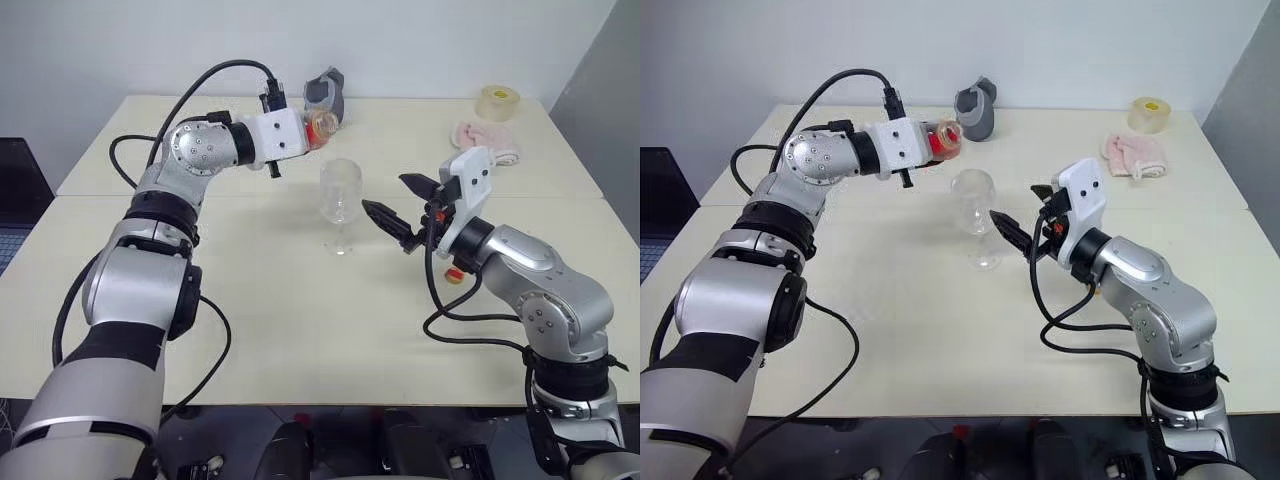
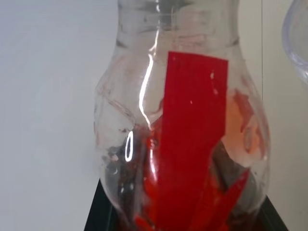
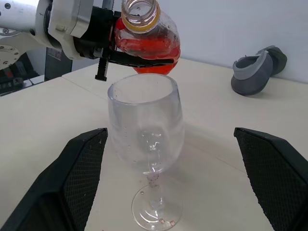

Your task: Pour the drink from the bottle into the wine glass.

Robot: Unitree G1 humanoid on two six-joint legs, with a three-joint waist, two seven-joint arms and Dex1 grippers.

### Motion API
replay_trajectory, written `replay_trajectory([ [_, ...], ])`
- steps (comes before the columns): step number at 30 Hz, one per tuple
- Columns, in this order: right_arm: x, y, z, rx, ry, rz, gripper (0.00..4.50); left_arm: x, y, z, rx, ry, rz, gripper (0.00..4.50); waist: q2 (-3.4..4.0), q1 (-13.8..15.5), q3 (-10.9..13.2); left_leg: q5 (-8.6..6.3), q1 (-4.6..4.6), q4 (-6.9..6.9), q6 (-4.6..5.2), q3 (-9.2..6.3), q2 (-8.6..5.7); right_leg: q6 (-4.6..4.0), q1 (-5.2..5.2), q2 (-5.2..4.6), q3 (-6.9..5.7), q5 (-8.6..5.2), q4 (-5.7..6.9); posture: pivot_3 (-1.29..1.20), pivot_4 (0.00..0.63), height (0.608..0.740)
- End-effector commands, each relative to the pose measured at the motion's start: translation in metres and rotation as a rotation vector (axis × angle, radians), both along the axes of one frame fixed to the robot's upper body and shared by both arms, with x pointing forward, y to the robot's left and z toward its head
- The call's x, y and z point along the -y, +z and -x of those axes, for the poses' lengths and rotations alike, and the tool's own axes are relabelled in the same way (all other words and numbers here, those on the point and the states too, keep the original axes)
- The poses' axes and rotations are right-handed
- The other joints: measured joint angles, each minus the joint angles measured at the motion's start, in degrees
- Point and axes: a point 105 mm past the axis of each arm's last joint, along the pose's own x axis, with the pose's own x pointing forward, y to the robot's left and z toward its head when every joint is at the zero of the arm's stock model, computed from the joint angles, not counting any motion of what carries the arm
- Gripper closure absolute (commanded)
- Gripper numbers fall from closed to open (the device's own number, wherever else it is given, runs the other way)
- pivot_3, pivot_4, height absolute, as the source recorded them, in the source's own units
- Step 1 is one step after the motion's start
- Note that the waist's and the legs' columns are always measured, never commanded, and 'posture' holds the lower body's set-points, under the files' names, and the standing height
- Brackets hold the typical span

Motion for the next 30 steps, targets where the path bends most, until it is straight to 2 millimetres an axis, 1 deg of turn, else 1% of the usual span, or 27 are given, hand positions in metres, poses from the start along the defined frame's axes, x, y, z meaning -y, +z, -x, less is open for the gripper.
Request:
replay_trajectory([
  [1, 0.000, 0.013, 0.002, 0.063, 0.000, -0.007, 0.00, 0.000, 0.029, 0.003, 0.119, -0.001, -0.011, 3.37, 0.00, 0.01, 0.00, 0.00, 0.00, 0.00, 0.00, -0.01, 0.00, 0.00, 0.00, 0.00, 0.00, 0.00, 0.00, 0.00, 0.150, 0.740],
  [11, 0.000, 0.012, 0.002, 0.060, 0.009, -0.017, 0.00, 0.000, 0.034, 0.004, 0.199, 0.002, -0.107, 3.37, 0.00, -0.03, 0.00, 0.00, 0.00, 0.00, 0.00, 0.01, 0.00, 0.00, 0.00, 0.00, 0.00, 0.00, 0.02, 0.00, 0.150, 0.740],
  [17, -0.007, 0.015, 0.010, 0.066, 0.078, -0.051, 0.00, -0.002, 0.038, 0.004, 0.219, 0.009, -0.122, 3.37, 0.00, -0.07, 0.00, 0.01, 0.00, 0.00, 0.01, 0.01, 0.00, 0.00, -0.01, 0.00, 0.00, 0.00, 0.03, 0.00, 0.150, 0.740],
  [23, -0.016, 0.024, 0.020, 0.085, 0.160, -0.127, 0.00, -0.003, 0.041, 0.005, 0.228, 0.011, -0.125, 3.37, 0.00, -0.12, 0.00, 0.01, 0.00, 0.01, 0.01, 0.00, -0.01, 0.00, 0.00, 0.00, -0.02, 0.00, 0.04, 0.00, 0.150, 0.740],
  [30, -0.018, 0.029, 0.025, 0.134, 0.189, -0.140, 0.00, -0.001, 0.039, 0.005, 0.234, 0.001, -0.160, 3.37, 0.00, -0.13, 0.00, 0.01, 0.01, 0.03, 0.01, 0.00, -0.01, 0.00, 0.00, 0.00, -0.01, 0.00, 0.07, 0.00, 0.150, 0.740],
])
